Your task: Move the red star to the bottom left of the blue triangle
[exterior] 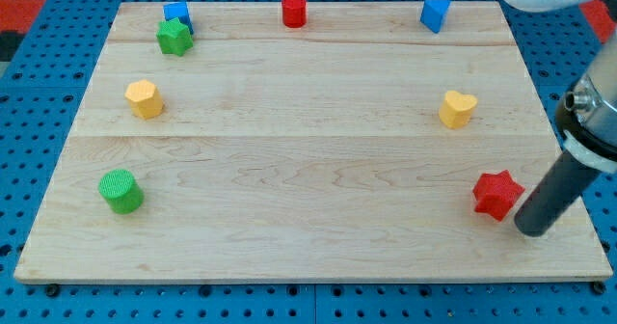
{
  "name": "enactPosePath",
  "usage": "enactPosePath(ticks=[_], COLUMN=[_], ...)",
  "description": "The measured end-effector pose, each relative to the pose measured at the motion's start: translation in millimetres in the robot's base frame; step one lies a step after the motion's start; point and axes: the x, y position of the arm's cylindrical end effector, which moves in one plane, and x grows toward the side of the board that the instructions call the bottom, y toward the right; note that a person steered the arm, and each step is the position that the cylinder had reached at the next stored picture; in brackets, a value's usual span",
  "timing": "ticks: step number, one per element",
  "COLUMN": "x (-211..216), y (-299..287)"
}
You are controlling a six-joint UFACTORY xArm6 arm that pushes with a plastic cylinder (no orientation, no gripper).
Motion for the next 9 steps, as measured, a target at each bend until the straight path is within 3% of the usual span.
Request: enactPosePath(ticks=[2,5,7,8,9], x=[-33.9,-62.1,-104.2,-126.5,-135.1], y=[-68.4,-29.4,-14.3,-26.2,-84.1])
